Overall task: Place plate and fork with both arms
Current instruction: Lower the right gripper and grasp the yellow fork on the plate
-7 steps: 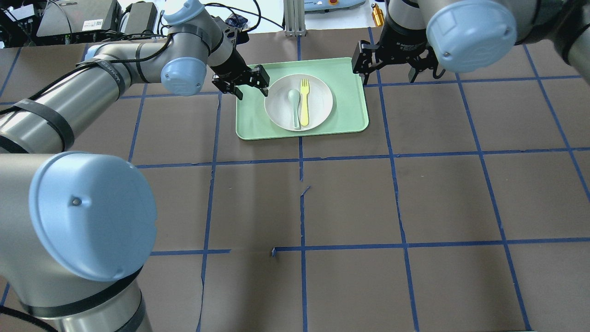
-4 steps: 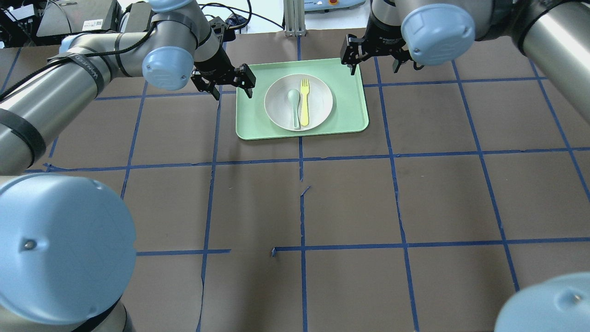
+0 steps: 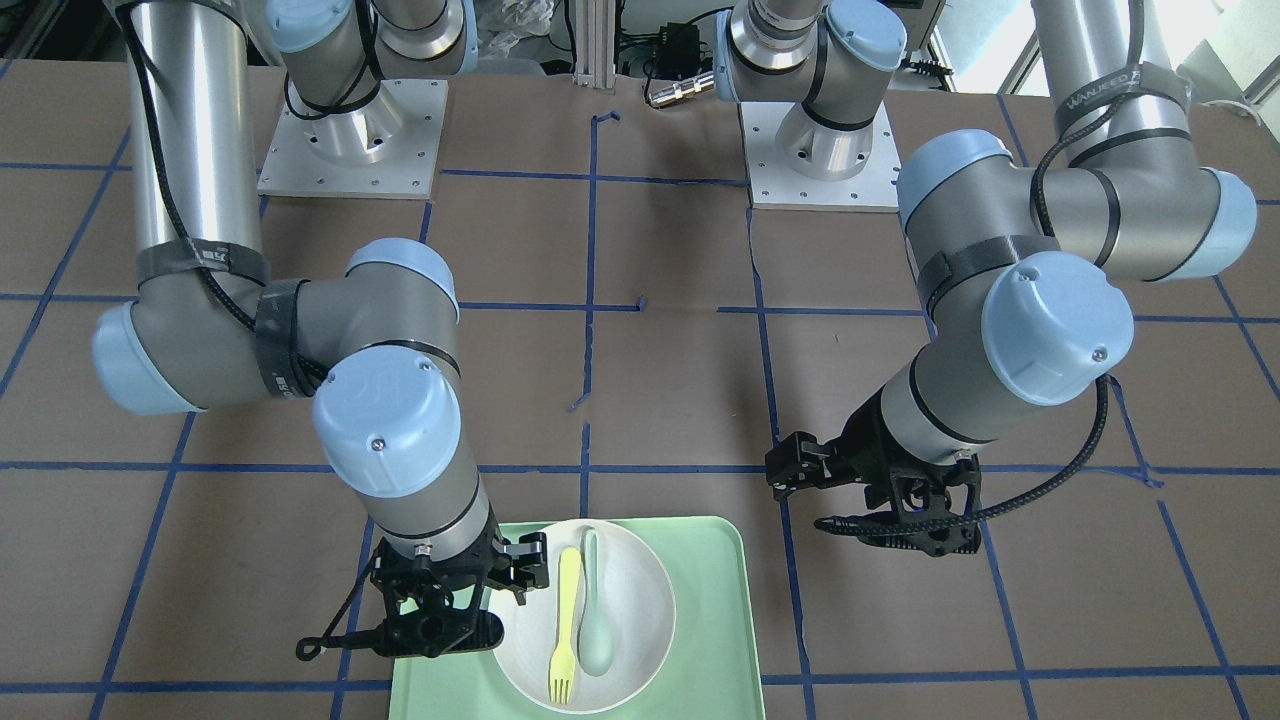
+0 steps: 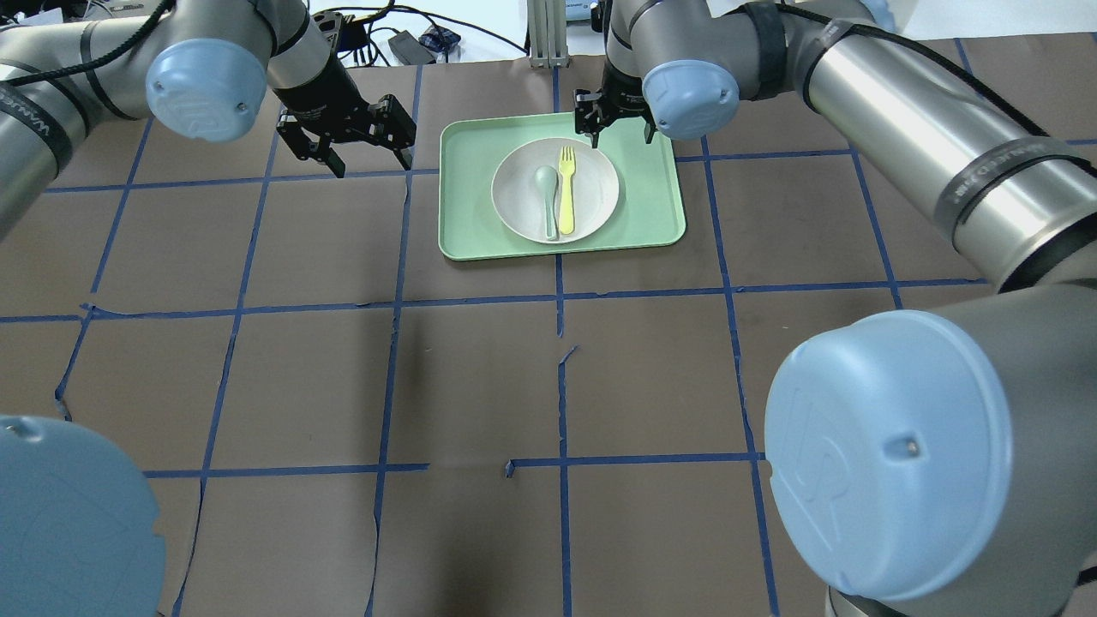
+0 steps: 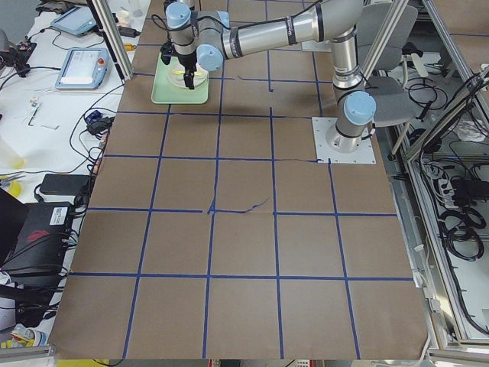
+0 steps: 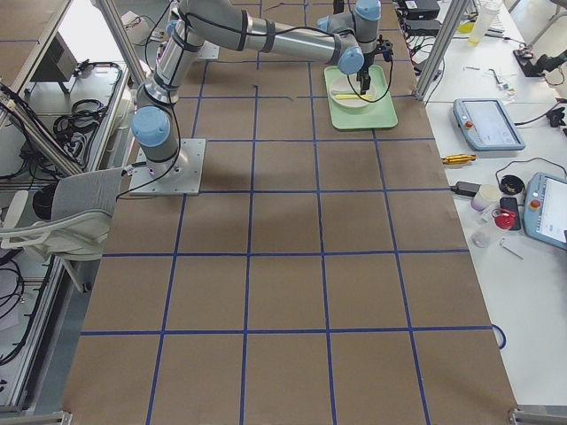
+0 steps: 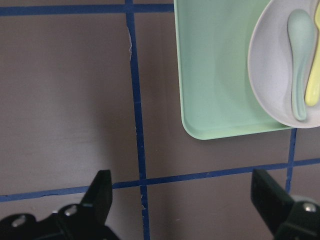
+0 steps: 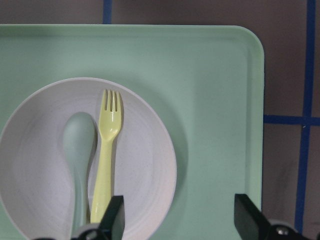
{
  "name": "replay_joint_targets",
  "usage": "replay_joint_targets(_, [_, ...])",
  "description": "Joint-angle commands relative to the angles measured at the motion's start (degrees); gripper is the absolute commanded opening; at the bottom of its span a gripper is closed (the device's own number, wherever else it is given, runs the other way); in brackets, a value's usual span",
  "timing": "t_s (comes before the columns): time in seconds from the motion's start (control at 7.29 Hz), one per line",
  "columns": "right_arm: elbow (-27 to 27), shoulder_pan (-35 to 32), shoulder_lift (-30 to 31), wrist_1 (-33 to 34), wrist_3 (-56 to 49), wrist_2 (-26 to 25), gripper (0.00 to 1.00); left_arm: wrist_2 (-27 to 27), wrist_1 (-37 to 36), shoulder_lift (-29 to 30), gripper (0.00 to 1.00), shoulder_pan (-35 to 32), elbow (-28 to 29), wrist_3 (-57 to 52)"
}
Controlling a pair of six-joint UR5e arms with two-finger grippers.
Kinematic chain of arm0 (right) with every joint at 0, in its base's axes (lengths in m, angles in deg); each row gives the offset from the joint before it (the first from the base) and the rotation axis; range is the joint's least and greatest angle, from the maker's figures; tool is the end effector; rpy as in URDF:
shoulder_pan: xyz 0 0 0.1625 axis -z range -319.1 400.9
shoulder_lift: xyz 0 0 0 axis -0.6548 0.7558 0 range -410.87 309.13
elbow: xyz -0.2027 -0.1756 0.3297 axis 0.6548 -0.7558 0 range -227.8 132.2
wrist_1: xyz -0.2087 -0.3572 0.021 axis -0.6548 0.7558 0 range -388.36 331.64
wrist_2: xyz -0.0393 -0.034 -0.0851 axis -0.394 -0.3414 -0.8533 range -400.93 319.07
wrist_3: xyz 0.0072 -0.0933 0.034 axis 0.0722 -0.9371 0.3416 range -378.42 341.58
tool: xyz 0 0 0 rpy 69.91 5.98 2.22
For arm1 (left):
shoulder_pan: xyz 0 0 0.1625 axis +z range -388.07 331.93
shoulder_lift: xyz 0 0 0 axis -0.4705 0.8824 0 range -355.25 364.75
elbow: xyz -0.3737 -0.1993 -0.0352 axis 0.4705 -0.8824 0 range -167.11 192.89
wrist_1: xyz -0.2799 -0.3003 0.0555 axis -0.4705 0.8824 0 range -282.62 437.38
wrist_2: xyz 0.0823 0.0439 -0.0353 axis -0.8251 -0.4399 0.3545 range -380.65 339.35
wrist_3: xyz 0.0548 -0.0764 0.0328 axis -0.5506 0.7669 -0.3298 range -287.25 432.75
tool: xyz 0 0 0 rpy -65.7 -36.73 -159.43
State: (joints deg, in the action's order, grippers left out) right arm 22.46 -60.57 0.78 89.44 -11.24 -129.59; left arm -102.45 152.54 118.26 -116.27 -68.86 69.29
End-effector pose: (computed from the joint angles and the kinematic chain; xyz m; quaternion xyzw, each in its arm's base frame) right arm 0.2820 -0.7077 0.2883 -0.0384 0.9960 -0.0771 0.0245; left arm -0.1271 -0.6512 0.3498 -0.0142 -0.9973 -0.0004 0.0716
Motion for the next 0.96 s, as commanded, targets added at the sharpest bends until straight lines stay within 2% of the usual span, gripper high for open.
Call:
replay_joint_targets(0.0, [-2.4,-2.2,-4.8,1.7,1.9,0.3,0.61,-2.0,0.1,-0.1,1.0,0.0,-0.3,-0.1])
replay_joint_targets(0.14, [-2.4,-2.2,-5.7,1.8,2.1,0.5,0.53,-2.1,-0.2,-0.1,1.0,0.0,-1.7,0.0])
replay_joint_targets(0.82, [-2.3,-3.2,-8.1,2.5,3.1,1.1,0.51,-2.1,-1.0,-0.4,1.0,0.0,-3.3,0.0])
